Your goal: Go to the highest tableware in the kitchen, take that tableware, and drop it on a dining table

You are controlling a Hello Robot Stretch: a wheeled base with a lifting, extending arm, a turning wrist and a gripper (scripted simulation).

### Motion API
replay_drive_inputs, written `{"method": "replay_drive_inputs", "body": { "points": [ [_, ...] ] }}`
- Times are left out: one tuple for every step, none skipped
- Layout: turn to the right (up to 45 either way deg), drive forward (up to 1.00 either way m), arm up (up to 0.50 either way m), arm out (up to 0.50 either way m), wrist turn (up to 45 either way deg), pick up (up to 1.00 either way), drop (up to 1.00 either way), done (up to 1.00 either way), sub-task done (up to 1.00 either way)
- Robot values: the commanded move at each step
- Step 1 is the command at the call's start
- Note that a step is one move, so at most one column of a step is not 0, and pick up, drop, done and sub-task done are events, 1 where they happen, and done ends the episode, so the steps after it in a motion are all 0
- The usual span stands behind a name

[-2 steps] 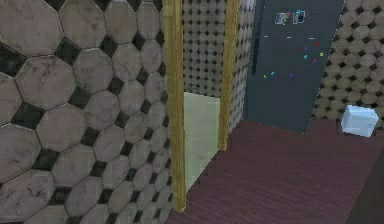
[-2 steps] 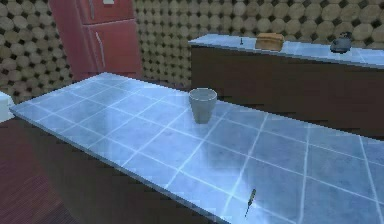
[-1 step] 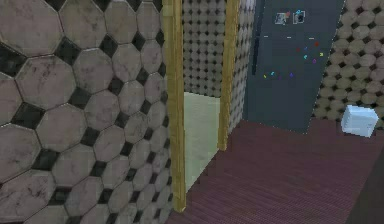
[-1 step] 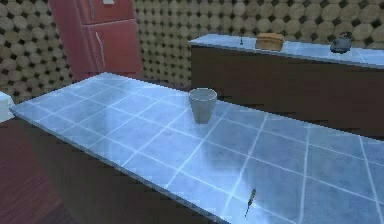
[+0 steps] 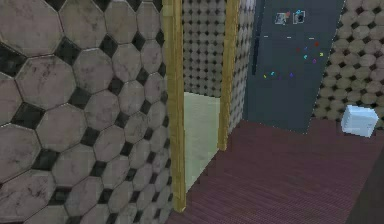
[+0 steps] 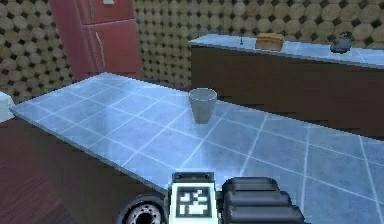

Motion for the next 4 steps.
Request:
{"method": "replay_drive_inputs", "body": {
  "points": [
    [0.0, 0.00, 0.00, 0.42, 0.0, 0.00, 0.00, 0.00, 0.00],
    [0.0, 0.00, 0.00, 0.00, 45.0, 0.00, 0.00, 0.00, 0.00],
    [0.0, 0.00, 0.00, 0.00, 45.0, 0.00, 0.00, 0.00, 0.00],
    [0.0, 0.00, 0.00, 0.00, 45.0, 0.00, 0.00, 0.00, 0.00]
  ]
}}
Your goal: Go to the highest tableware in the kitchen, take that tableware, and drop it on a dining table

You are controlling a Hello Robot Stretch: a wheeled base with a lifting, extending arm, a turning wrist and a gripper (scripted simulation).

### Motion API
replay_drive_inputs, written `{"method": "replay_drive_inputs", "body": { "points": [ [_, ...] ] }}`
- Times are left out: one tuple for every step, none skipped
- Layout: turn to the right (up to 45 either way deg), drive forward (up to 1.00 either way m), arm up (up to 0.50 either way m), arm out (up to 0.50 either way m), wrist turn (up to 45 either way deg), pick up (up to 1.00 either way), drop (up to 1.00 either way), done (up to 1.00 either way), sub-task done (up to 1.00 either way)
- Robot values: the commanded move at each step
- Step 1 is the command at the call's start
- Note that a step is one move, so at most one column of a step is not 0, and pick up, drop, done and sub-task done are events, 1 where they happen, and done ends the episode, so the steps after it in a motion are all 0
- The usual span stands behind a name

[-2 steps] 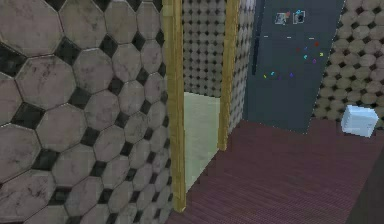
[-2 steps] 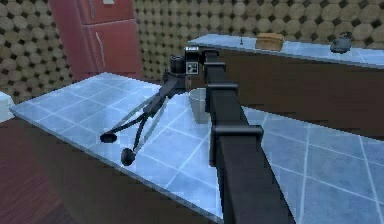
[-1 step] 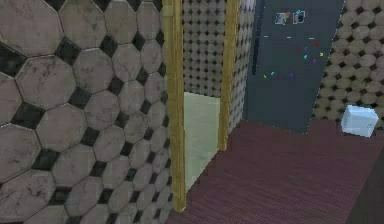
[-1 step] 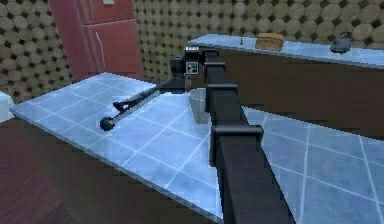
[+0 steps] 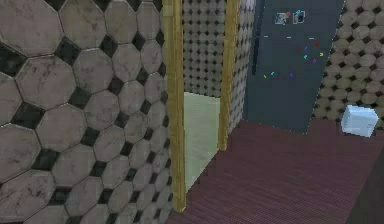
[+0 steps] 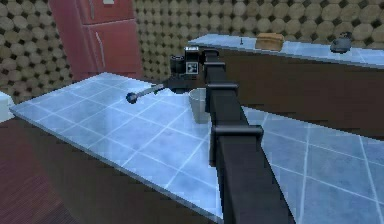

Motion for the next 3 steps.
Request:
{"method": "replay_drive_inputs", "body": {
  "points": [
    [0.0, 0.00, 0.00, 0.00, 45.0, 0.00, 0.00, 0.00, 0.00],
    [0.0, 0.00, 0.00, 0.00, 21.0, 0.00, 0.00, 0.00, 0.00],
    [0.0, 0.00, -0.06, 0.00, 0.0, 0.00, 0.00, 0.00, 0.00]
  ]
}}
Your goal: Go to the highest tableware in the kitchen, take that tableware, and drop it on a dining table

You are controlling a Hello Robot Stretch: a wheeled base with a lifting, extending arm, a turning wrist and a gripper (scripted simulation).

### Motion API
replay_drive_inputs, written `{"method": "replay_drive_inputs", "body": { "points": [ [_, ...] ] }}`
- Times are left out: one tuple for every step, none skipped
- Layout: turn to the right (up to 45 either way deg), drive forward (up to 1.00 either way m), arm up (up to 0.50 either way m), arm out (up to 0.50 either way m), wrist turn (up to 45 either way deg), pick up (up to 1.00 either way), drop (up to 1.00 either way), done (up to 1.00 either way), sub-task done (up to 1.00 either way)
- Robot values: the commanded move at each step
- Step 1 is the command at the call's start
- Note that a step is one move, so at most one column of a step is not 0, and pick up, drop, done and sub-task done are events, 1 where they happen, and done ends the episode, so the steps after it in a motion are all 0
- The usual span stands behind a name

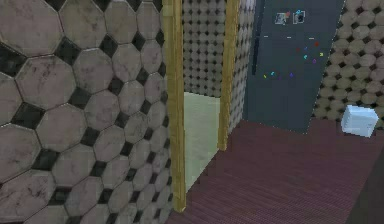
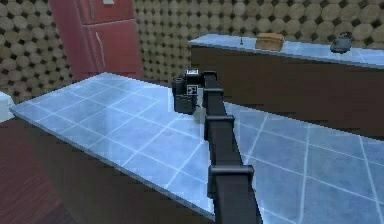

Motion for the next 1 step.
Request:
{"method": "replay_drive_inputs", "body": {
  "points": [
    [0.0, 0.00, 0.00, 0.00, 0.0, 1.00, 0.00, 0.00, 0.00]
  ]
}}
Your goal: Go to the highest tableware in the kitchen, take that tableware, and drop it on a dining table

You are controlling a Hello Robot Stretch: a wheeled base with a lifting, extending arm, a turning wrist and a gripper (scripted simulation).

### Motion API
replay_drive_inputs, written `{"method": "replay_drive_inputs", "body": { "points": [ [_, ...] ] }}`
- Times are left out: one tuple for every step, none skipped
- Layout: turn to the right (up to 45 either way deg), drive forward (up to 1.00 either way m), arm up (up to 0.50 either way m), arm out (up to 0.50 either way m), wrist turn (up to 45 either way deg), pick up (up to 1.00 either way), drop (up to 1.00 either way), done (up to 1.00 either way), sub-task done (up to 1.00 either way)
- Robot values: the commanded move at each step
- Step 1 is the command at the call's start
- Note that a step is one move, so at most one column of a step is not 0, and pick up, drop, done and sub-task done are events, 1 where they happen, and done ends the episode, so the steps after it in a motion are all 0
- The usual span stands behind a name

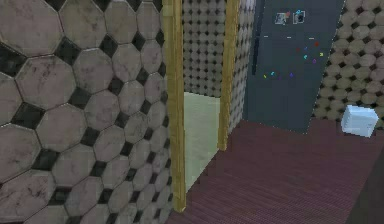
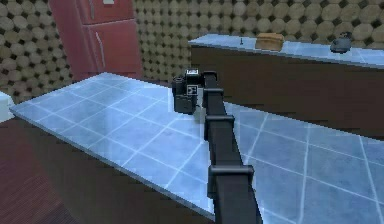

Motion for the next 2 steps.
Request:
{"method": "replay_drive_inputs", "body": {
  "points": [
    [0.0, 0.00, 0.06, 0.00, 0.0, 0.00, 0.00, 0.00, 0.00],
    [0.0, 0.00, 0.00, 0.00, -45.0, 0.00, 0.00, 0.00, 0.00]
  ]
}}
